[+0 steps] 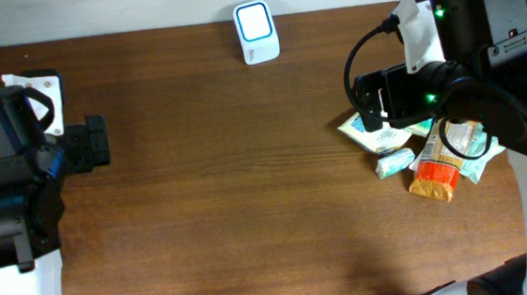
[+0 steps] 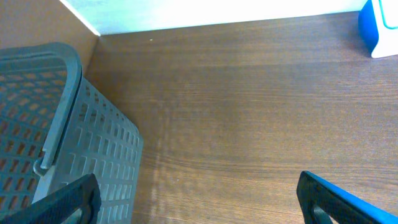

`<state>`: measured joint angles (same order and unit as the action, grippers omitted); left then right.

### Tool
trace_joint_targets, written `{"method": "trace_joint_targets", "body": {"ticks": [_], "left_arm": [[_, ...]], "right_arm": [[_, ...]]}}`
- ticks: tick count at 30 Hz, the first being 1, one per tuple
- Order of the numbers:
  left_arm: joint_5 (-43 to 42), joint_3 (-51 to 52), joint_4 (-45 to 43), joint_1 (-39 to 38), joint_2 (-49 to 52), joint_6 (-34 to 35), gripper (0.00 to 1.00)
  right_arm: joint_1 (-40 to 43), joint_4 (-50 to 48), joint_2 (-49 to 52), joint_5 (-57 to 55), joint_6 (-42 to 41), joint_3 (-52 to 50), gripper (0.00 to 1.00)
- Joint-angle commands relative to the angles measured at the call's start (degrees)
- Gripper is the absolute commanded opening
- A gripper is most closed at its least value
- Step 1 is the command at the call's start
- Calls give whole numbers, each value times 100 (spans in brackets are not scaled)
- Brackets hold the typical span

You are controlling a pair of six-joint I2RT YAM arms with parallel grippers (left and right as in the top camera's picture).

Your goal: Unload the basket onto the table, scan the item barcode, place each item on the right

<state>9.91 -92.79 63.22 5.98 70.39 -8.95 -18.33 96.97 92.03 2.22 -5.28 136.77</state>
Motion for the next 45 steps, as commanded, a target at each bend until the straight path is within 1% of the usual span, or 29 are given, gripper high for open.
{"method": "trace_joint_targets", "body": {"ticks": [1, 3, 5, 6, 7, 8, 9, 11, 13, 16, 17, 18, 21, 23, 25, 28, 31, 35, 37, 45], "left_arm": [[2, -24, -2, 20, -22, 72, 99], [2, -24, -2, 20, -22, 72, 99], [0, -24, -2, 20, -22, 72, 99], [2, -24, -2, 20, -22, 72, 99], [2, -24, -2, 20, -22, 72, 99], [2, -24, -2, 20, -22, 72, 99], [2, -24, -2, 20, -22, 72, 99], [2, -24, -2, 20, -22, 72, 99], [0, -24, -2, 20, -22, 72, 99], [2, -24, -2, 20, -22, 72, 99], [2, -24, -2, 20, -22, 72, 99], [2, -24, -2, 20, -22, 72, 99], [2, -24, -2, 20, -22, 72, 99], [2, -24, -2, 20, -22, 72, 99], [2, -24, -2, 20, -22, 72, 99], [2, -24, -2, 20, -22, 72, 99], [2, -24, -2, 20, -22, 72, 99], [2, -24, -2, 20, -22, 72, 99], [2, -24, -2, 20, -22, 72, 99], [2, -24, -2, 20, -22, 72, 99]], "right_arm": [[2, 35, -457, -251, 57, -15, 99], [68, -48, -588, -732, 59, -20, 99], [356, -584, -671, -815, 63, -105, 99], [531, -1119, -817, -511, 313, -326, 99], [680, -1733, -999, -109, 850, -682, 99], [796, -2417, -1255, 262, 1290, -1211, 99], [962, -3064, -1567, 474, 1482, -1836, 99], [1239, -4059, -2173, 492, 1491, -3071, 99], [1585, -5228, -3134, 514, 1491, -4900, 99], [2009, -6496, -4363, 518, 1488, -7005, 99], [2153, -7104, -4979, 535, 1488, -7943, 99], [2221, -7573, -5442, 529, 1491, -8629, 99], [2347, -8693, -6992, 479, 1491, -10603, 99], [2365, -9095, -7705, 468, 1491, -11484, 99], [2363, -9440, -8203, 468, 1491, -12174, 99], [2361, -9781, -8609, 472, 1488, -12913, 99], [2361, -9809, -8979, 472, 1488, -13293, 99], [2361, -9794, -9184, 498, 1486, -13637, 99], [2361, -9274, -9184, 498, 1480, -13645, 99], [2361, -9315, -9182, 507, 1471, -13645, 99]]}}
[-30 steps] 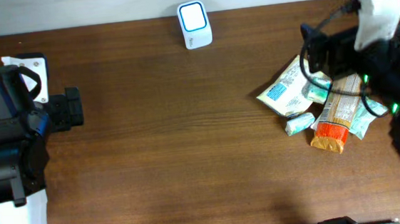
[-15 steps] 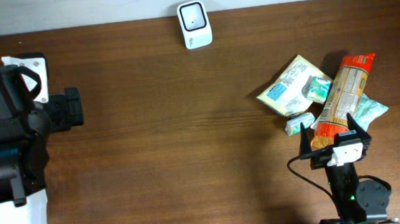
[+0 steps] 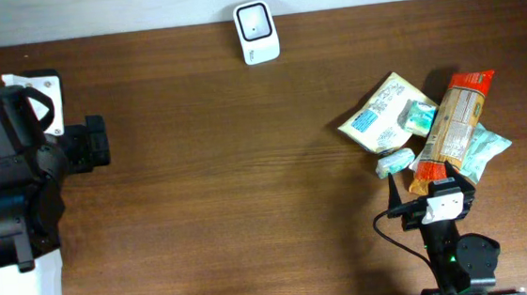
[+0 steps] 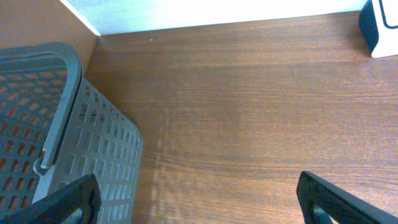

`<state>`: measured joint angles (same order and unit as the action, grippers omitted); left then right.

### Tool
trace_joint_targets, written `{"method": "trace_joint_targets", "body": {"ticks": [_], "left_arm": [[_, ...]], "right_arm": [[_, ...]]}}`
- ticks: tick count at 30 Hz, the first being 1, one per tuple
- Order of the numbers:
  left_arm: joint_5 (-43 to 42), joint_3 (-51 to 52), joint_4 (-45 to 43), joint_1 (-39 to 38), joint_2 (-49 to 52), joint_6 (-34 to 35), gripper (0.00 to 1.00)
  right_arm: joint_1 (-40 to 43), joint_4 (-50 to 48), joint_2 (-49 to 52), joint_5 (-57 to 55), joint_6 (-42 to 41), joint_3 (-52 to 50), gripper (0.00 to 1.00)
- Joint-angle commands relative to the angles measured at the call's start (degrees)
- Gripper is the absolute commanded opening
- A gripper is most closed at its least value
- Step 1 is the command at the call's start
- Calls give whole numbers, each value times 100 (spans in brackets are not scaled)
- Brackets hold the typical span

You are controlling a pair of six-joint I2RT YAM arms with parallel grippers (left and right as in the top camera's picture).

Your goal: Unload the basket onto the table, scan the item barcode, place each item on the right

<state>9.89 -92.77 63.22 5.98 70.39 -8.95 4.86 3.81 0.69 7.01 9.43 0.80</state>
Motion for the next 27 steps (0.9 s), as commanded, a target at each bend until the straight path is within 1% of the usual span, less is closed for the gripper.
{"method": "trace_joint_targets", "body": {"ticks": [1, 11, 14, 16, 17, 18, 21, 24, 25, 27], "left_arm": [[4, -26, -2, 20, -22, 72, 99], [4, -26, -2, 20, -22, 72, 99], [413, 7, 238, 20, -22, 66, 99], [433, 240, 74, 20, -129, 66, 99], [433, 511, -273, 20, -227, 50, 99], [400, 1338, -1305, 20, -555, 26, 99], [129, 3108, -3119, 20, -1379, 26, 99], [-160, 4848, -4444, 20, -2391, 28, 99], [-164, 5191, -4697, 20, -2605, 28, 99], [-175, 6266, -5464, 20, -3342, 26, 99]], "right_arm": [[42, 0, -48, 28, -2, -48, 99], [42, 0, -48, 28, -2, -48, 99], [42, 0, -48, 28, -2, -48, 99], [42, 0, -48, 28, 0, -48, 99], [42, -2, -48, 28, 0, -48, 99], [42, 0, -48, 28, 0, -48, 99], [42, 0, -48, 28, 0, -48, 99], [42, 0, -48, 28, -2, -48, 99], [42, -2, -48, 28, -2, -48, 99], [42, 0, -48, 28, -2, -48, 99]]}}
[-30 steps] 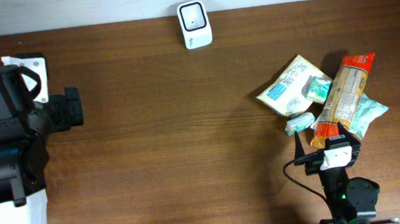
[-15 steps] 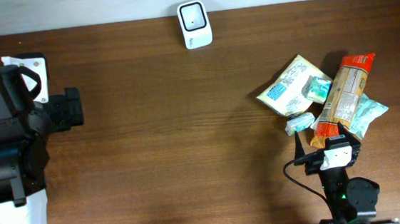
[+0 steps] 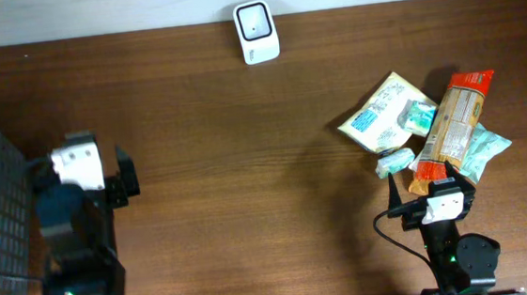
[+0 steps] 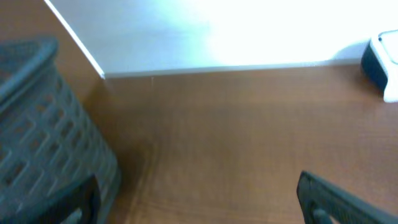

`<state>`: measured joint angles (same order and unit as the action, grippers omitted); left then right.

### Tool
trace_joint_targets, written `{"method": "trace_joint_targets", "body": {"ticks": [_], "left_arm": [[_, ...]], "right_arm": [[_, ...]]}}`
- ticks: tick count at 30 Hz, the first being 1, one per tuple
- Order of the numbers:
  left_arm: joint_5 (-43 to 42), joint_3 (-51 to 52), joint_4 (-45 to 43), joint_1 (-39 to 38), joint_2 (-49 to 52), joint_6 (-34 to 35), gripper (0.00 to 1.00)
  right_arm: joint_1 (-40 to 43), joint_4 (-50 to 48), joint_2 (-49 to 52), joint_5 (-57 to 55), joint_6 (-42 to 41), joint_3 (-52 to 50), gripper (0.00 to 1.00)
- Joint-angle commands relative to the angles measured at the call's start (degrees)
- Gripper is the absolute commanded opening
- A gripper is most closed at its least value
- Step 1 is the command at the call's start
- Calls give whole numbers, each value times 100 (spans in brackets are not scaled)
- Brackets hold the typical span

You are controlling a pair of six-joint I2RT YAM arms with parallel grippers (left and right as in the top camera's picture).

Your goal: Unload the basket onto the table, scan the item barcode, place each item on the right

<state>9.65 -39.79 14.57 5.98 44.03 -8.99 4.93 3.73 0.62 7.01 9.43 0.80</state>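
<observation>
The white barcode scanner [image 3: 256, 32] stands at the table's far edge; in the left wrist view the scanner [image 4: 382, 62] shows at the right border. A pile of packets lies at the right: a cream pouch [image 3: 379, 115], an orange-red pack [image 3: 453, 128] and small teal packs [image 3: 395, 163]. My left gripper [image 3: 123, 180] sits at the front left, far from the pile. In its wrist view the left gripper [image 4: 196, 186] is open and empty, the picture blurred. My right gripper [image 3: 432, 195] sits just in front of the pile; its jaws are not readable.
A grey slatted basket stands at the left edge, beside my left arm, and fills the left of the wrist view as basket [image 4: 43, 124]. A pale wall runs behind the table's far edge.
My left arm has drawn back toward the table's front and now sits lower and further right, uncovering the grey basket. The right arm and the packets have not moved.
At first my right arm hung over the packet pile and my left arm sat at the left edge over the basket. Then the right arm was back at the front edge with the pile uncovered and unchanged. Now the left arm has also shifted to the front.
</observation>
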Motion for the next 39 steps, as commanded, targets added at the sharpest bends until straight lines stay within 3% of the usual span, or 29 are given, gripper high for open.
{"method": "trace_joint_targets", "body": {"ticks": [1, 5, 11, 16, 20, 39], "left_arm": [[-151, 1307, -861, 20, -942, 31, 99], [-151, 2809, -1921, 20, -2177, 31, 99], [-188, 3932, -2374, 15, -3314, 33, 99], [-170, 3932, -2157, 15, -3620, 28, 99], [-168, 3932, -1069, 15, -4343, 28, 99], [-129, 3930, -1078, 15, -4374, 33, 99]], "right_arm": [[35, 9, -42, 28, -2, -48, 99], [35, 9, -42, 28, -2, -48, 99], [35, 9, -42, 28, -2, -48, 99], [35, 9, -42, 28, 0, -48, 99], [35, 9, -42, 28, -2, -48, 99], [35, 9, -42, 28, -2, -48, 99]]}}
